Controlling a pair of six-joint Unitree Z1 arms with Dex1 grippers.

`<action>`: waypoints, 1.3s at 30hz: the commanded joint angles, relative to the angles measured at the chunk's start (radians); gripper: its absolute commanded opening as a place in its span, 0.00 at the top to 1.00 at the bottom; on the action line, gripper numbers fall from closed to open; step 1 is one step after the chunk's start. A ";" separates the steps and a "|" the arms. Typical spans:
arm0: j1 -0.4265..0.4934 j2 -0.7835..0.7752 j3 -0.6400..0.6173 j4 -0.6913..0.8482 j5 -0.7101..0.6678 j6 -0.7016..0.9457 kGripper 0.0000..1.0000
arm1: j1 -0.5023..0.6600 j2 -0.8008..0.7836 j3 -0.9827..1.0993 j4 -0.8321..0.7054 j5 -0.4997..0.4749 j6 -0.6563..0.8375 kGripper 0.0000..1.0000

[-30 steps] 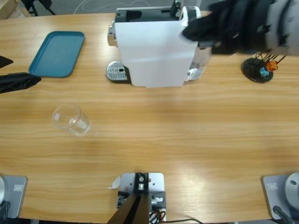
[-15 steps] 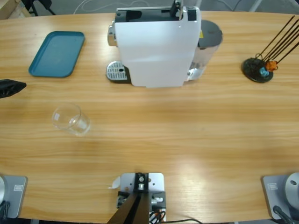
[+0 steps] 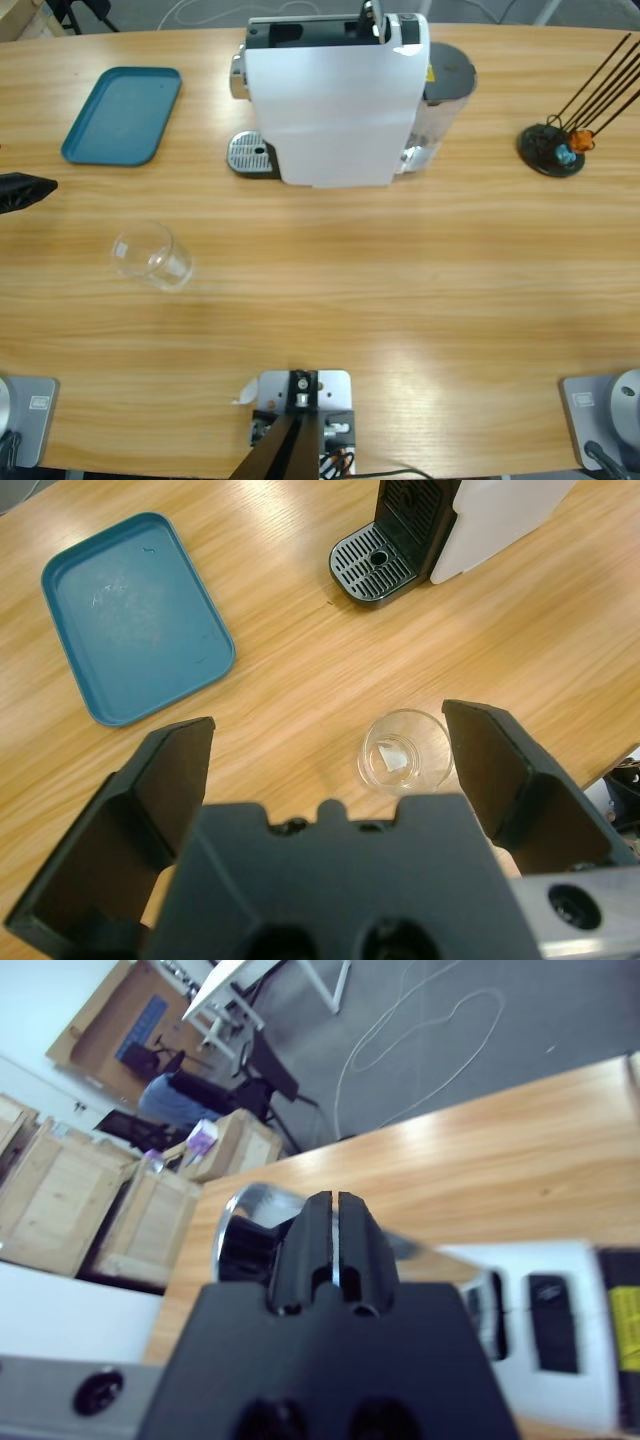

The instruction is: Pour coffee

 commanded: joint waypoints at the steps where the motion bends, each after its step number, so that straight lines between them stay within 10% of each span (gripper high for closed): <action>1: 0.010 -0.041 0.041 0.017 -0.017 -0.018 0.00 | 0.045 0.180 -0.048 -0.016 0.052 0.043 1.00; 30: 0.010 -0.067 0.052 0.016 -0.016 -0.023 0.00 | 0.051 0.445 -0.083 0.274 0.167 0.011 1.00; 35: 0.010 -0.065 0.051 0.014 -0.016 -0.023 0.00 | 0.052 0.367 -0.132 0.195 0.268 -0.349 0.98; 37: 0.010 -0.064 0.052 0.015 -0.016 -0.023 0.00 | 0.054 0.279 -0.165 0.174 0.300 -0.533 0.02; 39: 0.010 -0.064 0.053 0.016 -0.016 -0.023 0.00 | 0.054 0.209 -0.185 0.174 0.327 -0.584 0.00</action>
